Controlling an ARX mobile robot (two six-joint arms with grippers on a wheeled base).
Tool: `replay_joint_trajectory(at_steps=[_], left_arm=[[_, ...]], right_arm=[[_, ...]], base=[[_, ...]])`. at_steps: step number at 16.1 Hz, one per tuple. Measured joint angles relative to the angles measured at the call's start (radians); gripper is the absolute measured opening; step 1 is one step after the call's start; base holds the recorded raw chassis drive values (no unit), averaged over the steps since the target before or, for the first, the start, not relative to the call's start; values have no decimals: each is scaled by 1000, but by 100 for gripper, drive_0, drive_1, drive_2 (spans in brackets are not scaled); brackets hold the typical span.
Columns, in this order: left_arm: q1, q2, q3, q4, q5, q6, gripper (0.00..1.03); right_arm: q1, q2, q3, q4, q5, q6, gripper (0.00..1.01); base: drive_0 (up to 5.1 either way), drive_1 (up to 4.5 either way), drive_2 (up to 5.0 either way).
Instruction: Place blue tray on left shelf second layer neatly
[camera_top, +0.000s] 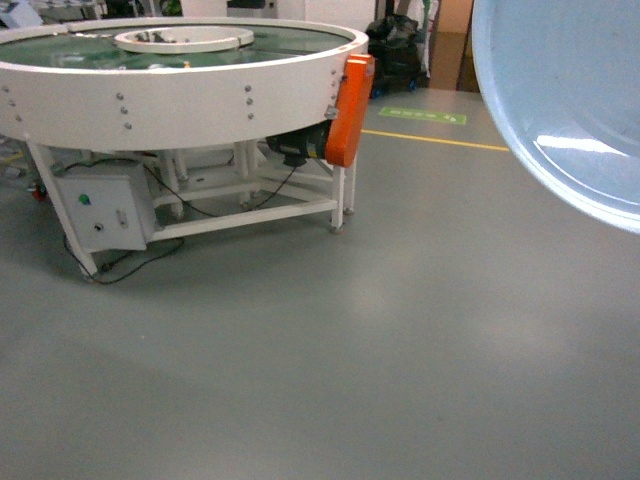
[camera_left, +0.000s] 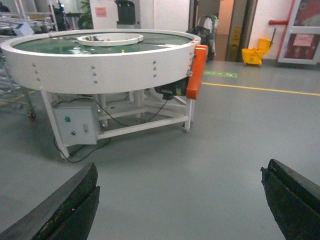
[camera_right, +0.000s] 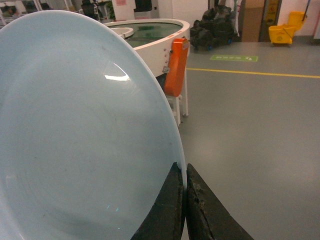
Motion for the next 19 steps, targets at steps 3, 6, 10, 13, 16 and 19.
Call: replay_joint_trajectory(at_steps=[3,6,10,13,16,19], left_arm=[[0,0,0,-3,-1,0,98],[0,0,0,-2,0,0,98],[0,0,0,-5,0,0,98],[0,0,0,-2,0,0,98],[0,0,0,-2,0,0,98],[0,0,0,-2,0,0,98]], right_arm=[[0,6,0,-6,0,0,2],[0,7,0,-6,0,0,2],[0,13,0,-7,2,0,2],[1,9,0,-5,0,0,2],[1,8,0,-5,0,0,2],[0,8,0,-6,0,0,2]], base=[[-169,231,-569],[-167,232,-566],[-152,-50,-254],[-153,-153,-153],[-169,-169,-169],[-173,-173,-173]])
